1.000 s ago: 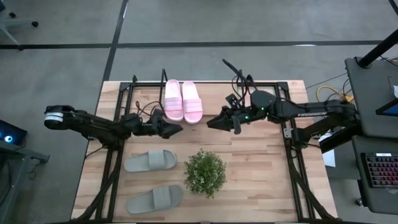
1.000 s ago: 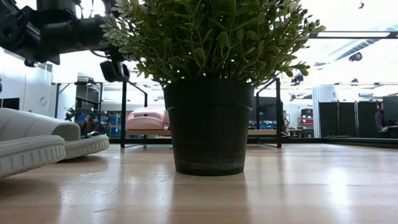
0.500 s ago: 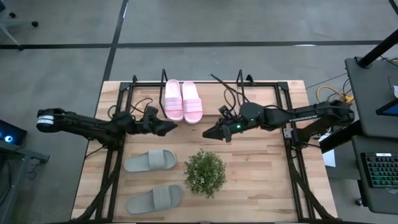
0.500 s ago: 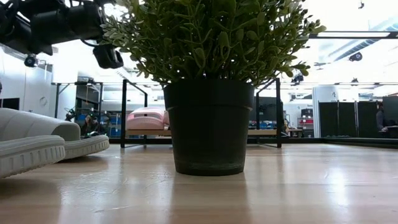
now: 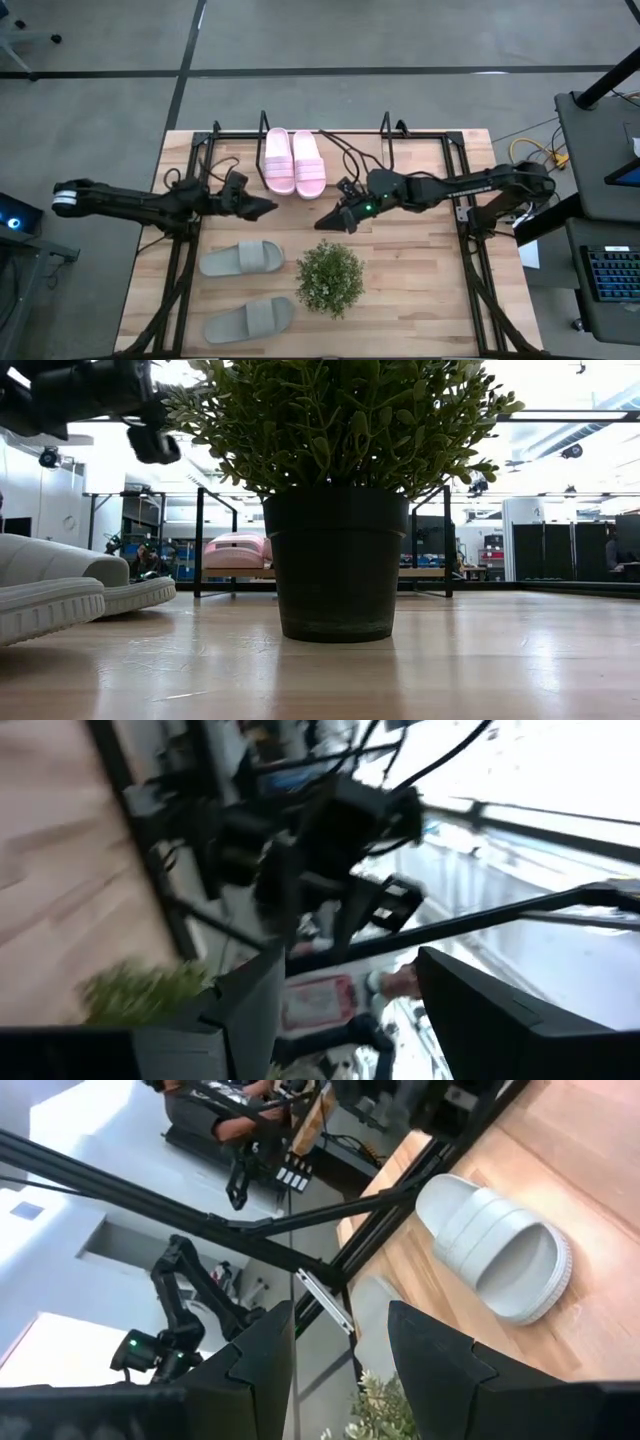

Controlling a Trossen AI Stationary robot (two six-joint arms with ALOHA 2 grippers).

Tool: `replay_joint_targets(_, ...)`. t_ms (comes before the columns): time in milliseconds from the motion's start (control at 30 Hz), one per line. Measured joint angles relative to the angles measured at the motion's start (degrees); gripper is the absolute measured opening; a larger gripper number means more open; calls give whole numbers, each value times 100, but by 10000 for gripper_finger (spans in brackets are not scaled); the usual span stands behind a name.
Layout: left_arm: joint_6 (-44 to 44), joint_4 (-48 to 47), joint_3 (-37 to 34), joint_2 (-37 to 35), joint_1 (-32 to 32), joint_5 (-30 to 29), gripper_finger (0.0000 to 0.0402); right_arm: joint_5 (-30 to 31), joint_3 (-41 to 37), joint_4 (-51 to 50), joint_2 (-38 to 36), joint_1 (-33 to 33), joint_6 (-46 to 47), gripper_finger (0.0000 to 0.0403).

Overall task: Pick and place slides into the shelf
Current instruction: Put the top gray slide on the shelf

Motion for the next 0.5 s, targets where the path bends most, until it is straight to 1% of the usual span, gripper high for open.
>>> replay_joint_targets(267,-153,-1898,31,-945,-111,119,212,19,-2,-12,-73,0,-64,155)
replay_joint_targets(500,-169,-4259,254,-1712,-211,153,212,22,-13,-13,-73,-17,-100,155)
